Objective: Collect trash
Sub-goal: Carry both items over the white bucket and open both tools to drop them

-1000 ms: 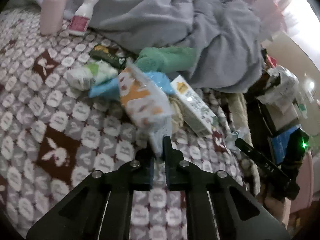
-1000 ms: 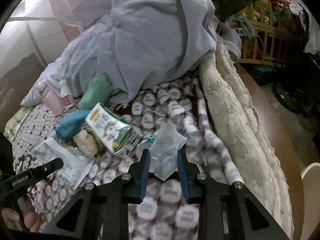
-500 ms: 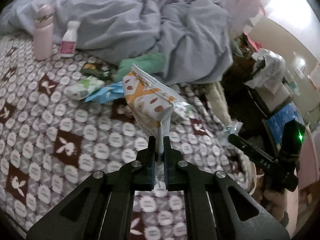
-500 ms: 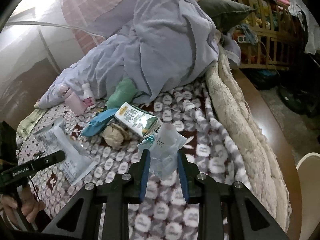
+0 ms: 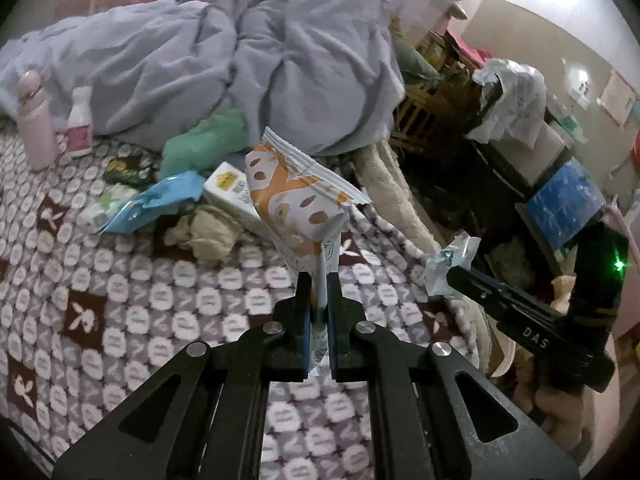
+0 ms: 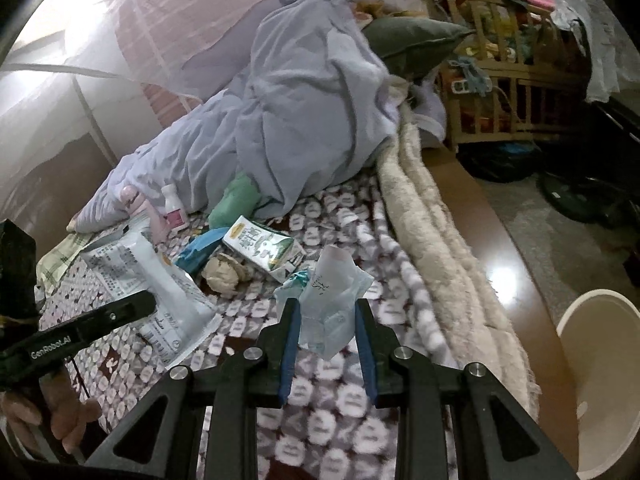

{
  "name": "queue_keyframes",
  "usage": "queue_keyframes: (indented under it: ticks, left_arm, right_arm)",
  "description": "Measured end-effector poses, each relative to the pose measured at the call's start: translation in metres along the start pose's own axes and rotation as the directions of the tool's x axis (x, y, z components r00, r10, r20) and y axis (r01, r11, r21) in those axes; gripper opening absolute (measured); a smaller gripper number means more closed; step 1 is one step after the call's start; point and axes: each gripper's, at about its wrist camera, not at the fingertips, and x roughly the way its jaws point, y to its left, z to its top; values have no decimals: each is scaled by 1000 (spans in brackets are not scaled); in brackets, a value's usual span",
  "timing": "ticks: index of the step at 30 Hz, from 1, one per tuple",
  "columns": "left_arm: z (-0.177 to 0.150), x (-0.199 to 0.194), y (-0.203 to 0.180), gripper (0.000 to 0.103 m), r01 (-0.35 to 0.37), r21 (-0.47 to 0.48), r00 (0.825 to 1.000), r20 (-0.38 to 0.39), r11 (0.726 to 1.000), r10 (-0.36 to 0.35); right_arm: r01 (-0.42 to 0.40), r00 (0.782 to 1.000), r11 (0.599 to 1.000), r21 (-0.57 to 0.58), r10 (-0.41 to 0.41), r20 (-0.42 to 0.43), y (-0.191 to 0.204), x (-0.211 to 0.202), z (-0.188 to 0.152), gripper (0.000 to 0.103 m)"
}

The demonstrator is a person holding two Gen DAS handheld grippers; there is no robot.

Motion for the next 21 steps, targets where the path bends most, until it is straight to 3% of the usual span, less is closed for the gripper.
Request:
queue_keyframes:
  ticks: [11,21]
  left_arm:
    - [3,18,-50,4,22,106,1000,-13,994,-21]
    - [9,31,-94,4,107,158,994,-37,982,-102]
  right_arm:
    - [55,998,997,55,-57,34,-34,-30,-5,26]
    - [114,991,987,117,-121,59,-70,-56,-10,26]
